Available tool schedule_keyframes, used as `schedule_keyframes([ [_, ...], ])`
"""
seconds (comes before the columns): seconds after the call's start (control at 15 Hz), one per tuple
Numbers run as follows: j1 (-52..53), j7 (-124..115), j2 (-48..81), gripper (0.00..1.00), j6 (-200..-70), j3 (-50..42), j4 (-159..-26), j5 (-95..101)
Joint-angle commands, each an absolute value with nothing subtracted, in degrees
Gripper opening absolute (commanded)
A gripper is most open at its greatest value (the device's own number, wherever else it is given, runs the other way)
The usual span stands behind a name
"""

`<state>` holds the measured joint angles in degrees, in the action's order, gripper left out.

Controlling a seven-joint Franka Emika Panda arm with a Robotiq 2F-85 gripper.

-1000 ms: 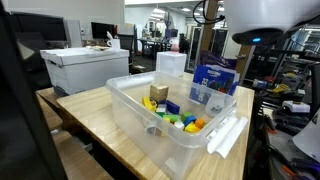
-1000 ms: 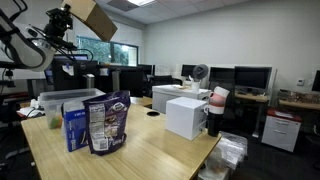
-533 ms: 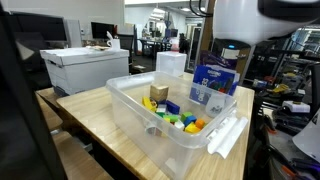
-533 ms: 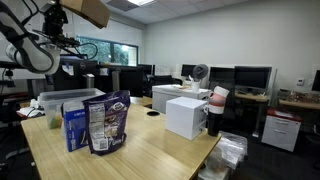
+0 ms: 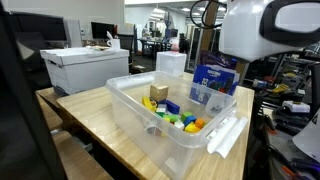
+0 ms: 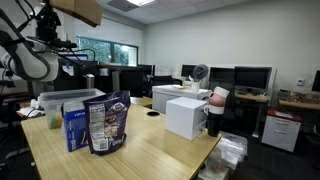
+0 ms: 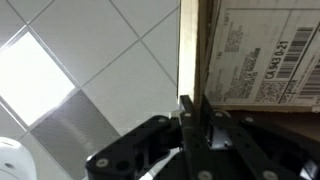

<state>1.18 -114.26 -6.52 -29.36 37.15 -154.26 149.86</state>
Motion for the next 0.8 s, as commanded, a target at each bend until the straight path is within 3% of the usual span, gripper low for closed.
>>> schedule_keyframes([
  [0.0, -4.6, -117.3, -8.7, 0.05, -29.1, 41.8, -154.6, 149.9],
  [0.73, -16.2, -119.8, -10.7, 0.05, -30.5, 52.2, -157.1, 149.9],
])
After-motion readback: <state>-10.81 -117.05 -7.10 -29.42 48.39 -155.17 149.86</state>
